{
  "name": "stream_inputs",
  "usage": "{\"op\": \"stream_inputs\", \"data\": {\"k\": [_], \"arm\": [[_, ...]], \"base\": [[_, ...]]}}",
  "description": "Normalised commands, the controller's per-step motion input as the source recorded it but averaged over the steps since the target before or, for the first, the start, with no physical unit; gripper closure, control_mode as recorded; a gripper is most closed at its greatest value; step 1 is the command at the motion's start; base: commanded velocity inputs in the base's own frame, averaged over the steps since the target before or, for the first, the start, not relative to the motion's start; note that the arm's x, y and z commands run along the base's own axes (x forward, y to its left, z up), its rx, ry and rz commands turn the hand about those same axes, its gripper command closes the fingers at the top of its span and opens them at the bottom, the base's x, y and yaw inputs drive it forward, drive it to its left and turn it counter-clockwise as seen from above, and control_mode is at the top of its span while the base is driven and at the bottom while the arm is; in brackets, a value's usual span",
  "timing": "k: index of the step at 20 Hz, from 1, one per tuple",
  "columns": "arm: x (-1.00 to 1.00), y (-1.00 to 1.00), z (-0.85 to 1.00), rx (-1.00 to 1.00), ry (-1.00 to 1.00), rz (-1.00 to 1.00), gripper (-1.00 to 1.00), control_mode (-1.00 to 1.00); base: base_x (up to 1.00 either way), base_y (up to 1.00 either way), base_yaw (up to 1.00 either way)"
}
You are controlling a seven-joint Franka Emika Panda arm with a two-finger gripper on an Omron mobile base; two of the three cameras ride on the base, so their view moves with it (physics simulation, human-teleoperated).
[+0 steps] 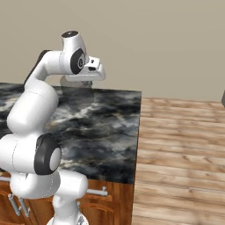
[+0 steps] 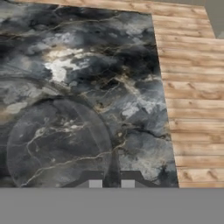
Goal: Pick the jar and kettle and place them in the sink. Then turn on the water.
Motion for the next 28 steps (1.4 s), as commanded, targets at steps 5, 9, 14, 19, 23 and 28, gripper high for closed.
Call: {"op": "stream_inputs", "data": {"k": [5,9,14,19,23,28], "arm": [[-0.30,-0.01,0.00,0.00,0.05,0.00,1.00,-1.00],[-0.39,0.00,0.00,0.00,0.16,0.00,1.00,-1.00],[-0.42,0.01,0.00,0.00,0.22,-0.01,1.00,-1.00],[-0.22,0.00,-0.11,0.00,0.10,0.00,1.00,-1.00],[-0.07,-0.04,-0.24,0.00,0.00,0.00,1.00,-1.00],[0.00,-0.02,-0.04,0.00,0.00,0.00,1.00,-1.00]], "base": [[0.00,0.00,0.00],[0.00,0.00,0.00],[0.00,0.00,0.00],[0.00,0.00,0.00],[0.00,0.00,0.00],[0.00,0.00,0.00]]}}
